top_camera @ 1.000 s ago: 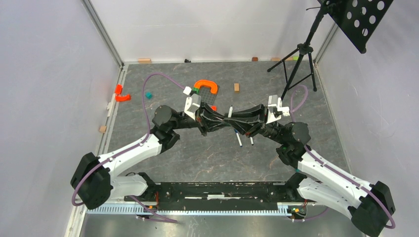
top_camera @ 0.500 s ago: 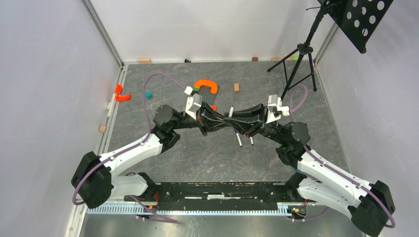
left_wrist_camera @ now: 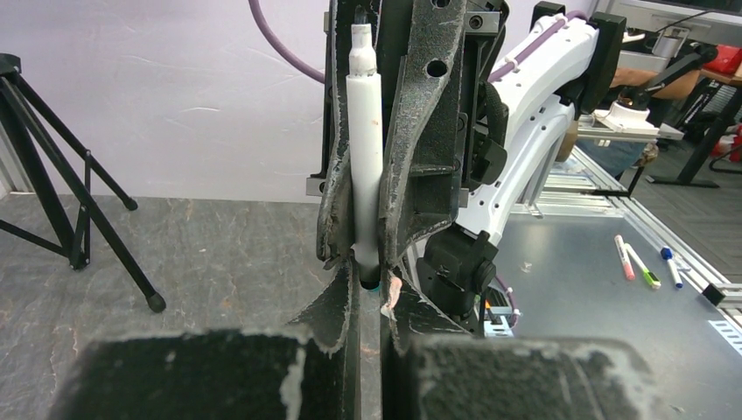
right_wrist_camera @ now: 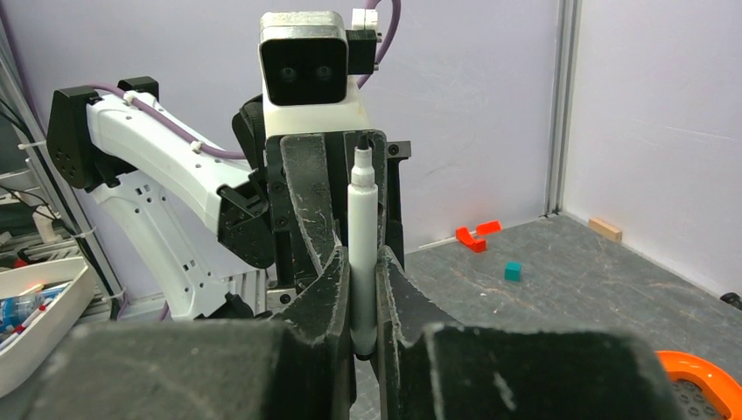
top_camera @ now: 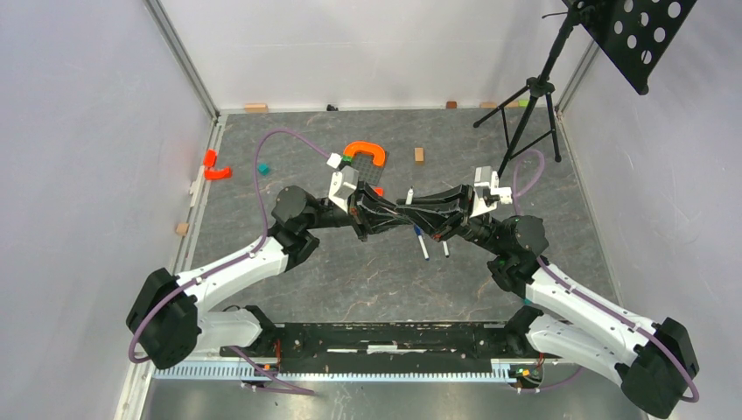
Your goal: Insert the pens into the pen caps
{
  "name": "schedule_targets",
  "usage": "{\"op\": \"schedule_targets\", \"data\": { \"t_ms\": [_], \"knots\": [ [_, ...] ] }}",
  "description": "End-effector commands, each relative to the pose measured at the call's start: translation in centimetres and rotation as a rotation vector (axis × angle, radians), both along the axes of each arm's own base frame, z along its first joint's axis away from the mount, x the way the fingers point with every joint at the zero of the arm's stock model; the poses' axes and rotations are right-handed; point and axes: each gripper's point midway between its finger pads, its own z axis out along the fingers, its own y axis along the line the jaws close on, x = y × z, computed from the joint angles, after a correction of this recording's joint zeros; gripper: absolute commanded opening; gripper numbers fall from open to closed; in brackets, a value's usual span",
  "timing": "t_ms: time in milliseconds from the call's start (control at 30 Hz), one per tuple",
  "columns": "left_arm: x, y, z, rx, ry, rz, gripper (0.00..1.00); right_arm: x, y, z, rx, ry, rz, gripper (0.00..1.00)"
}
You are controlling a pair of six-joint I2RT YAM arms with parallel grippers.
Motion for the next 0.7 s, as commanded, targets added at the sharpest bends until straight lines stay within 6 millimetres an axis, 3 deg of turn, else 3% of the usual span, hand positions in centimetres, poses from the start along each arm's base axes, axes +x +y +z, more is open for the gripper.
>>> {"op": "schedule_targets", "data": {
  "t_ms": [0, 67, 167, 233, 333, 500, 667],
  "knots": [
    [0.3, -0.1, 0.6, -0.014, 0.020, 0.014, 0.16, -0.6, -0.5, 2.1, 0.046, -0.046, -0.005, 0.00],
    [0.7, -0.1, 0.5, -0.013, 0.029, 0.035, 0.48, -0.4, -0.8, 2.0, 0.040, -0.039, -0.030, 0.00],
    [1.2, 0.1, 0.5, -0.018, 0.043, 0.073, 0.74, 0.2, -1.3, 1.9, 0.028, -0.025, -0.081, 0.00],
    [2.1, 0.2, 0.5, -0.023, 0.063, 0.123, 0.98, 0.9, -1.8, 1.7, 0.007, -0.004, -0.133, 0.00],
    [3.5, 0.7, 0.5, -0.023, 0.088, 0.214, 1.00, 2.0, -3.0, 1.4, -0.005, 0.034, -0.228, 0.00],
    [7.7, 2.3, 0.1, 0.034, 0.188, 0.464, 1.00, 4.4, -6.0, 0.1, -0.037, 0.131, -0.439, 0.00],
    [12.8, 4.9, -1.7, 0.205, 0.339, 0.769, 1.00, 6.9, -10.4, -3.7, -0.090, 0.279, -0.707, 0.00]
  ]
}}
